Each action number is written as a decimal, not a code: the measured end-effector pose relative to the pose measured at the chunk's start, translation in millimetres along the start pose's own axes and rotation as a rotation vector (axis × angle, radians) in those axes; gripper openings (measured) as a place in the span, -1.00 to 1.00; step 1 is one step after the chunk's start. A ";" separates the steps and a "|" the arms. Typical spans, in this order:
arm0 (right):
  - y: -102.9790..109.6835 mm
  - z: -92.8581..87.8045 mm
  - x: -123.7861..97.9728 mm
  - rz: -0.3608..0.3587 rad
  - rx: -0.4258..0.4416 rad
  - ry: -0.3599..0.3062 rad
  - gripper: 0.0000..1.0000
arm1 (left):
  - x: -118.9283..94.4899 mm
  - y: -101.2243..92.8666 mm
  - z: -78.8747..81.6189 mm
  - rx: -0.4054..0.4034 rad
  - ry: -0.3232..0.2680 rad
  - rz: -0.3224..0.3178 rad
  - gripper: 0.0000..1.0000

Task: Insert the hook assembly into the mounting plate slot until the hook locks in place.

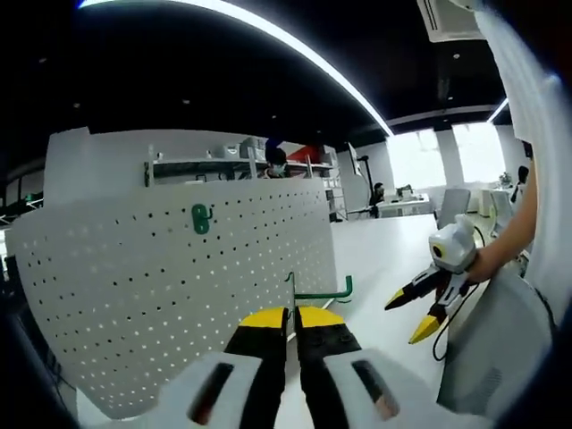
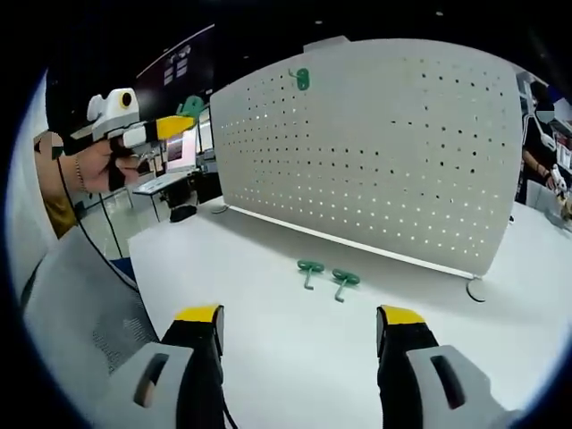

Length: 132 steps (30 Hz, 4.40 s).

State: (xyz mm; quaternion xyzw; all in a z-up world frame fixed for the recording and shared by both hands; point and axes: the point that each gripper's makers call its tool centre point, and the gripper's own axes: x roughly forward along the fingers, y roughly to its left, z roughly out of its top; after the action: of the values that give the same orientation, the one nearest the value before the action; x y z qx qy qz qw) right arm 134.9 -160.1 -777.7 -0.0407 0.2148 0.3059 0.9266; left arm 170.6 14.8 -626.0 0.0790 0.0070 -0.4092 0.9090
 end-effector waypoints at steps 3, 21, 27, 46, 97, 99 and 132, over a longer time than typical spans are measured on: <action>-1.0 0.5 -0.5 -0.002 0.005 -0.005 0.34 | -0.5 -1.2 4.2 -0.006 -0.015 0.007 -0.93; 7.2 42.4 -12.6 0.032 0.016 -0.175 0.35 | -0.3 -1.9 -1.6 -0.010 -0.003 0.006 -0.93; 22.5 71.3 -19.4 0.091 -0.005 -0.318 0.29 | -0.2 -0.9 -2.9 -0.016 -0.001 0.015 -0.93; 40.7 126.6 -38.2 0.166 0.027 -0.517 0.19 | 1.1 2.2 -5.4 -0.026 0.000 0.023 -0.93; 119.0 188.5 23.0 0.468 0.246 -0.586 -0.26 | -5.5 6.5 1.4 -0.025 -0.022 0.054 -0.93; 122.2 189.6 25.2 0.474 0.243 -0.585 -0.28 | -6.2 6.6 1.5 -0.024 -0.021 0.054 -0.93; 144.0 197.6 45.5 0.478 0.200 -0.567 -0.84 | -10.7 2.8 0.9 -0.028 -0.024 0.067 -0.93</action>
State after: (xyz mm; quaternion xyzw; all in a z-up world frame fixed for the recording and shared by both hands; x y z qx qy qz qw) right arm 157.3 22.3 -610.2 0.1873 -0.0178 0.4902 0.8511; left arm 165.5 24.5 -623.9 0.0614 -0.0010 -0.3793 0.9233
